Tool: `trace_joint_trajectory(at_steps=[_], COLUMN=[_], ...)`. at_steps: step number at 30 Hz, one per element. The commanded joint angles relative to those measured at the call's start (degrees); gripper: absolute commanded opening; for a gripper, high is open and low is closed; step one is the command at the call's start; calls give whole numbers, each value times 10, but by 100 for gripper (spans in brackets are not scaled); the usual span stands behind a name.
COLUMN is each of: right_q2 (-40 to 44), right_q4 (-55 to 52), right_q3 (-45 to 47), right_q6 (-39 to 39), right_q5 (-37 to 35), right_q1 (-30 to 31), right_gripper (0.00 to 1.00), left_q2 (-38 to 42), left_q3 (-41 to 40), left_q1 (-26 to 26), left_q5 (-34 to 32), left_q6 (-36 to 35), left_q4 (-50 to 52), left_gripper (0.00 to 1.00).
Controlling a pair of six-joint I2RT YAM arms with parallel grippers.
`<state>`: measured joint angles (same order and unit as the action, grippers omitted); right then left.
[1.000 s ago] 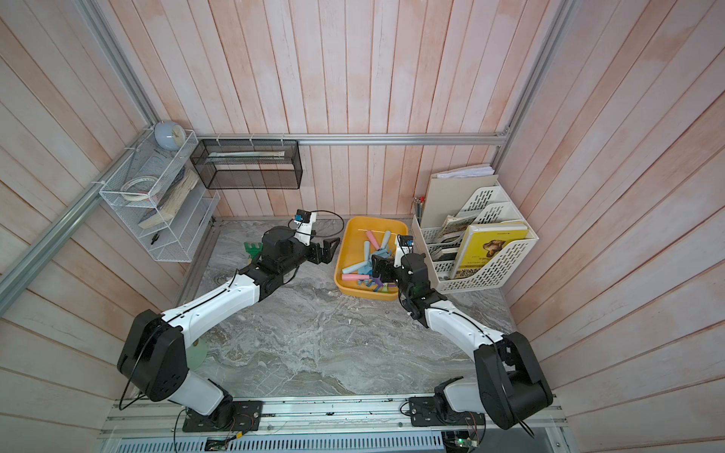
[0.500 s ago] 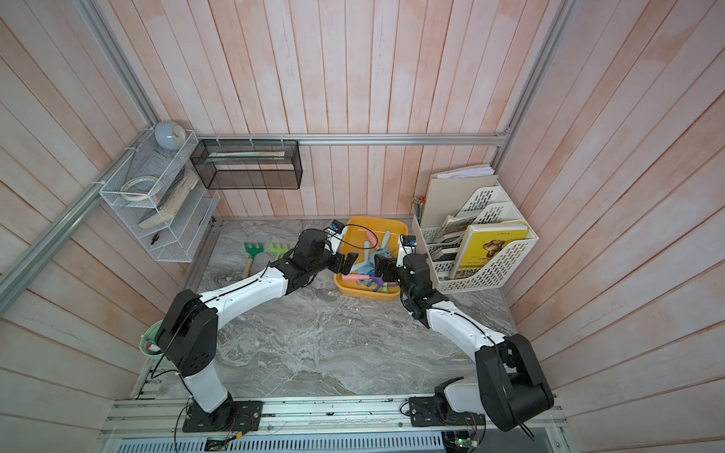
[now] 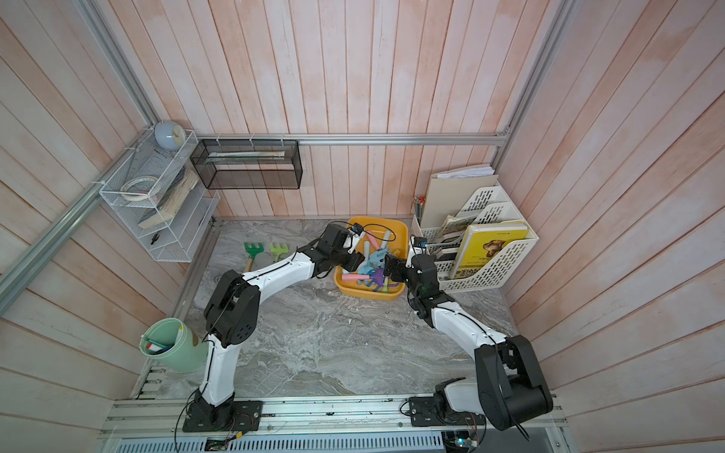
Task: Take the hand rake out of the storage box
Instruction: Pick up the rake from the storage box.
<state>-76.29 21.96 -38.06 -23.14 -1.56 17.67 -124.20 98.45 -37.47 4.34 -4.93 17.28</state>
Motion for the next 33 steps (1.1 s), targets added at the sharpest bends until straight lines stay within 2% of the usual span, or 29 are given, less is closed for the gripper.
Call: trace_joint_trajectory(at_steps=[1,4,12,14,18,21,25,29,33], right_q2=[-7,-12,-21,-24,-30,-32,-36,-35,-32], right_q4=[0,3,5,6,8,11,15,17,19], right_q3=[13,13,13,13,12,13,14,16,19], right_q6=[-15,-16,-19,-20,-22,-23,-27,-30,-32], right_q5=[9,13,19,21,29,29,35,38,39], right_q1=[-10,-13,-20,-22,-24,-26,-29,-31,-33], right_gripper=[91,92,91,91,91,91,91,91,91], left_q2=[-33,-57,-123,-142,-169,-175,-178,-171,-145], left_q3=[43,67,144,169,203,207,207,207,194], left_q1=[-1,1,14,14,15,15,15,15,14], left_q5=[-3,-14,29,23,39,49,53,54,51], left_q6=[-105,-155,-177,-178,-180,-182,-181,-180,-172], left_q4=[85,108,123,131,147,152,161,169,160], left_gripper=[58,57,54,50,47,42,28,20,16])
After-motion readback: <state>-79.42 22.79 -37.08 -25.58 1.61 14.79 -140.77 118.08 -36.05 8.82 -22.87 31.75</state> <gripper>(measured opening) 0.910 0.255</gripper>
